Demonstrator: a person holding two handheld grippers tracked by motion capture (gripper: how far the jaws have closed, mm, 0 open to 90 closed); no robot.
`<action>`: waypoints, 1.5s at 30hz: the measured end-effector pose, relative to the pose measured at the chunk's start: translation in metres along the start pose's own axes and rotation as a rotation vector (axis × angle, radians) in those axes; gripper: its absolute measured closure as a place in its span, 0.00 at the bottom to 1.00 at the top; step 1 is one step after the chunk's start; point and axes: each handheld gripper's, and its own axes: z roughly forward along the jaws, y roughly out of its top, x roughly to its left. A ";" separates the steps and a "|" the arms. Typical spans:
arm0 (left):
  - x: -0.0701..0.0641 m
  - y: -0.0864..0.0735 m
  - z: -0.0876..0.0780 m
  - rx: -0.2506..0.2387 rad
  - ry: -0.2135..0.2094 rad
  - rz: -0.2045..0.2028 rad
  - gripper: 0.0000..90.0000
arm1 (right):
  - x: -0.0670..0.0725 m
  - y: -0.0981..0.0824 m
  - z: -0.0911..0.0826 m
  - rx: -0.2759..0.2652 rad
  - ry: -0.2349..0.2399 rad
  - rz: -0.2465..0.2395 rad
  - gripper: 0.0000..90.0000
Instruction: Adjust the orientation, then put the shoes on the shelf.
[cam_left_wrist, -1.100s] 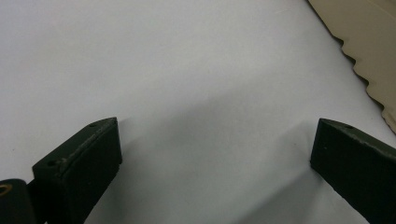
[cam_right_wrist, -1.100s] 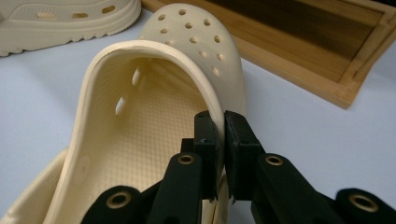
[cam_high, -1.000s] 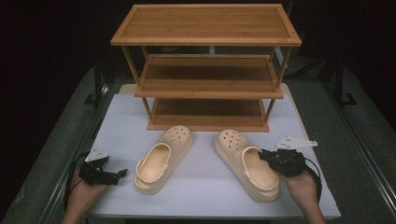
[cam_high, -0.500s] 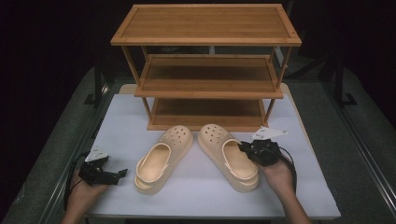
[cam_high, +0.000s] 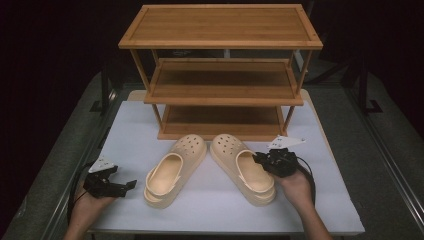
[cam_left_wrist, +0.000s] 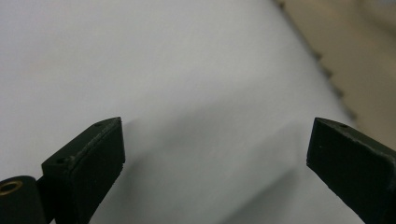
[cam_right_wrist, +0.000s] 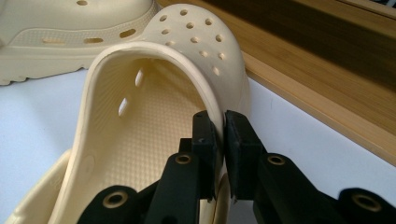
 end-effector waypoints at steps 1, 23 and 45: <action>-0.001 0.003 -0.002 -0.010 -0.009 0.002 0.04 | 0.000 0.000 0.000 -0.001 0.003 0.002 0.91; -0.052 0.085 0.014 -0.096 -0.190 0.136 0.07 | -0.005 0.000 0.000 -0.001 0.034 -0.001 0.91; -0.068 0.097 0.042 -0.036 -0.093 0.264 0.80 | -0.006 0.000 0.001 -0.004 0.043 -0.003 0.91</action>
